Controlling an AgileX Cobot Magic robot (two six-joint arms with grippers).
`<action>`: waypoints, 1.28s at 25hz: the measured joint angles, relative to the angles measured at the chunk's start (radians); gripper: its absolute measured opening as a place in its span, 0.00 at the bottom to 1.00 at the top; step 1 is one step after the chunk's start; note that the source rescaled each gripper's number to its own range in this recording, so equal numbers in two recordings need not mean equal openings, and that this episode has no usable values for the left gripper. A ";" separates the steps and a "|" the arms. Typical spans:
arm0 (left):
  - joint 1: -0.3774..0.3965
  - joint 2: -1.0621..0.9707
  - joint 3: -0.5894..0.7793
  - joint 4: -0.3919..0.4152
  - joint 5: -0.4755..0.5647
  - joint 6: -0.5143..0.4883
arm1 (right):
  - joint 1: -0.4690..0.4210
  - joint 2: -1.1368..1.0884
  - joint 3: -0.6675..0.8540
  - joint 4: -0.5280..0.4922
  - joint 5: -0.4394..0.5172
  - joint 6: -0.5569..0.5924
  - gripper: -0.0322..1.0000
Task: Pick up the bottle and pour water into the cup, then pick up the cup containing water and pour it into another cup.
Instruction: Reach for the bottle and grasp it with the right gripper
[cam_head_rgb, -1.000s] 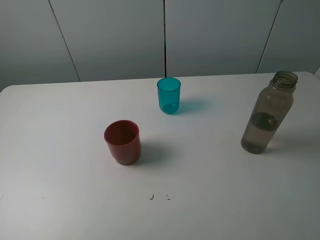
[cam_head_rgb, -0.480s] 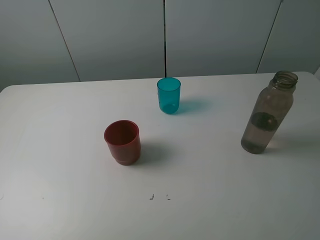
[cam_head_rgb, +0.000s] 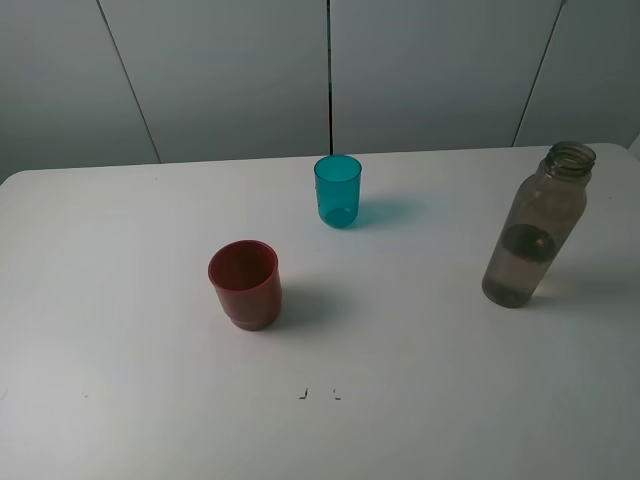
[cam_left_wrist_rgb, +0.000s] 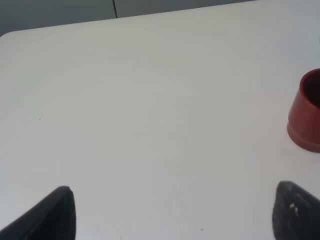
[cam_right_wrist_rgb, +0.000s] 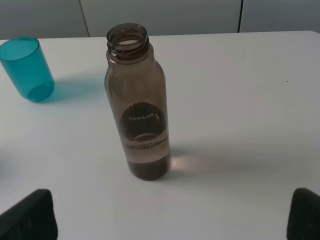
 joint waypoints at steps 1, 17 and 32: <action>0.000 0.000 0.000 0.000 0.000 0.000 | 0.000 0.000 0.000 0.000 0.000 0.000 1.00; 0.000 0.000 0.000 0.000 0.000 0.000 | 0.000 0.000 0.000 0.000 0.000 0.000 1.00; 0.000 0.000 0.000 0.000 0.000 0.000 | 0.000 0.326 -0.100 -0.002 -0.113 0.000 1.00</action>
